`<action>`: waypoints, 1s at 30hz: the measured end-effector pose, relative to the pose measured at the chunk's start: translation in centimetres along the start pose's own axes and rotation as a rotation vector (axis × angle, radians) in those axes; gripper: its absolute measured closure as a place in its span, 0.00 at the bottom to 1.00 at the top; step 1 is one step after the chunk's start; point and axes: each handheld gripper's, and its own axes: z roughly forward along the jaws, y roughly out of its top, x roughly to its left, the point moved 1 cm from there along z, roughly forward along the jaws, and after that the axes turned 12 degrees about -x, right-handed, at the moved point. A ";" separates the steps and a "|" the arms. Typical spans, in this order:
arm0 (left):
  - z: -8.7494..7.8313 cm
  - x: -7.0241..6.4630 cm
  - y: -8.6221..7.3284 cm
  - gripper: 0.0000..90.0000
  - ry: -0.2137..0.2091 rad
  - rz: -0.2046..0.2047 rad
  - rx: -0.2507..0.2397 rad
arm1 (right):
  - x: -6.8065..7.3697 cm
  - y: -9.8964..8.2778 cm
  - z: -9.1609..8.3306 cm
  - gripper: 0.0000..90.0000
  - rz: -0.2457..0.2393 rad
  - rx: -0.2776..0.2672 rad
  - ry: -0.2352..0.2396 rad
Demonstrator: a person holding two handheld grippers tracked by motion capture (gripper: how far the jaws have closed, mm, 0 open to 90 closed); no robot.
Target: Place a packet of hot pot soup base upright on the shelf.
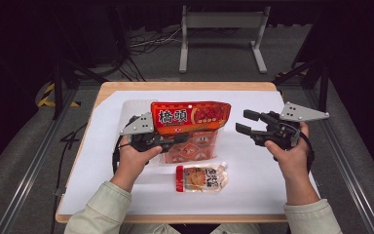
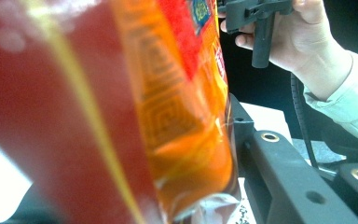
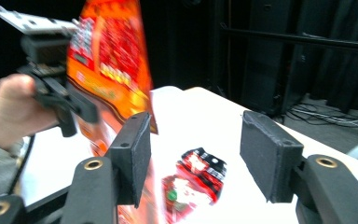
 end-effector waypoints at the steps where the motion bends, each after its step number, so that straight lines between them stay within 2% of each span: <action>1: -0.1 0.0 0.0 0.80 -0.001 -0.007 -0.002 | -0.2 -0.1 -0.1 0.48 0.007 0.000 -0.006; 8: -0.4 0.0 0.2 0.80 0.002 -0.009 -0.005 | -1.2 -0.6 -0.6 0.48 0.016 0.020 -0.056; 10: -0.5 0.1 0.3 0.80 -0.001 0.001 -0.001 | -1.5 -0.7 -0.7 0.48 0.022 0.032 -0.068; 15: -0.6 -0.1 0.9 0.80 0.006 0.015 0.002 | -2.2 -1.5 -0.7 0.47 0.053 0.056 -0.078; 24: -1.1 0.8 2.1 0.80 0.031 -0.002 -0.029 | -3.0 -2.2 -0.8 0.48 0.071 0.076 -0.101; 30: -1.2 1.5 3.0 0.80 0.043 -0.008 -0.021 | -3.6 -2.9 -0.8 0.48 0.089 0.096 -0.117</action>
